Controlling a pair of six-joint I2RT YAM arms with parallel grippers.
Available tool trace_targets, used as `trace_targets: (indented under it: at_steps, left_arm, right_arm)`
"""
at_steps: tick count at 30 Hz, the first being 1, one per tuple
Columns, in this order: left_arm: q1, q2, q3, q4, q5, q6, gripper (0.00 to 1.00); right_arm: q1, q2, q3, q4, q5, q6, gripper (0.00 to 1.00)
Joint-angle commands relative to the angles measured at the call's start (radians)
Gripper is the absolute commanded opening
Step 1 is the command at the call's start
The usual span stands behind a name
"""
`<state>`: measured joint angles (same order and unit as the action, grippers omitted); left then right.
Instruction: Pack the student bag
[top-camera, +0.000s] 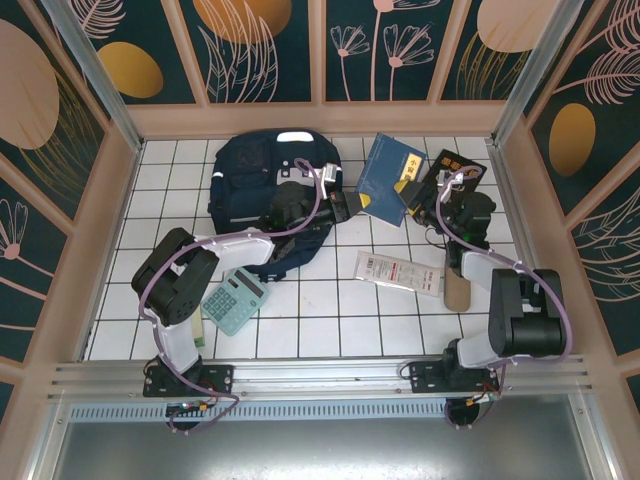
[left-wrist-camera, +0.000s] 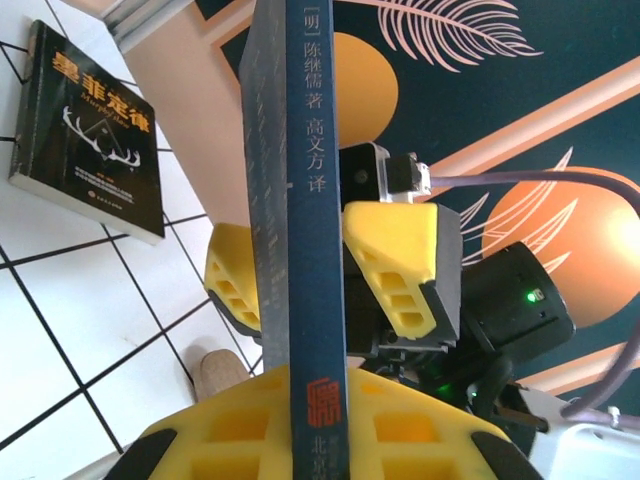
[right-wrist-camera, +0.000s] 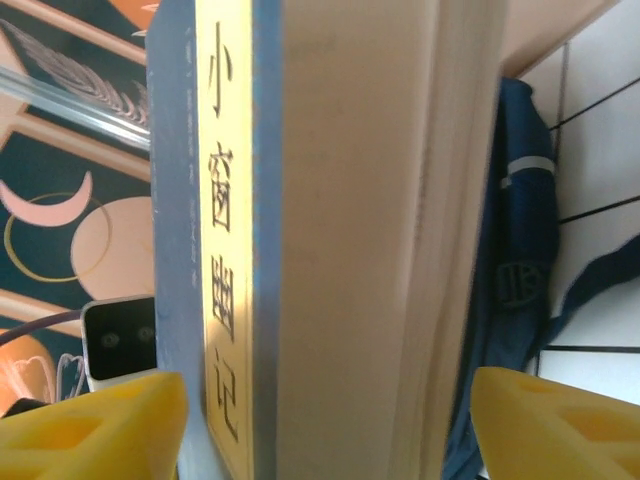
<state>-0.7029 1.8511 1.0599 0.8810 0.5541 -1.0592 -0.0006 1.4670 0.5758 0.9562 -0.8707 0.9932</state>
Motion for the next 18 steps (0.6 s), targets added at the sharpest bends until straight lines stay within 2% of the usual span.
trace_targets:
  at_steps: [1,5,8,11,13,16,18]
  left_arm:
    - [-0.002,-0.015,-0.003,0.107,0.041,-0.024,0.0]
    - [-0.001,-0.021,-0.017,0.106,0.045,-0.02,0.0]
    - [0.002,-0.024,-0.021,0.099,0.044,-0.014,0.0]
    - [0.006,-0.026,-0.024,0.102,0.044,-0.015,0.0]
    - [0.008,-0.024,-0.026,0.101,0.046,-0.013,0.0]
    - [0.007,-0.02,-0.026,0.099,0.05,-0.012,0.0]
    - [0.008,-0.019,-0.025,0.094,0.049,-0.01,0.0]
  right_arm:
    - [-0.008,0.036,0.029,0.176,-0.077,0.081,0.72]
    - [-0.01,0.061,0.021,0.275,-0.1,0.141,0.61]
    - [-0.01,0.064,0.018,0.303,-0.109,0.16,0.49]
    - [-0.01,0.054,0.007,0.323,-0.111,0.171,0.43]
    - [-0.009,0.039,0.001,0.316,-0.113,0.171,0.32]
    - [-0.01,0.011,-0.006,0.275,-0.108,0.154,0.01]
    - [-0.01,-0.016,-0.014,0.241,-0.101,0.141,0.0]
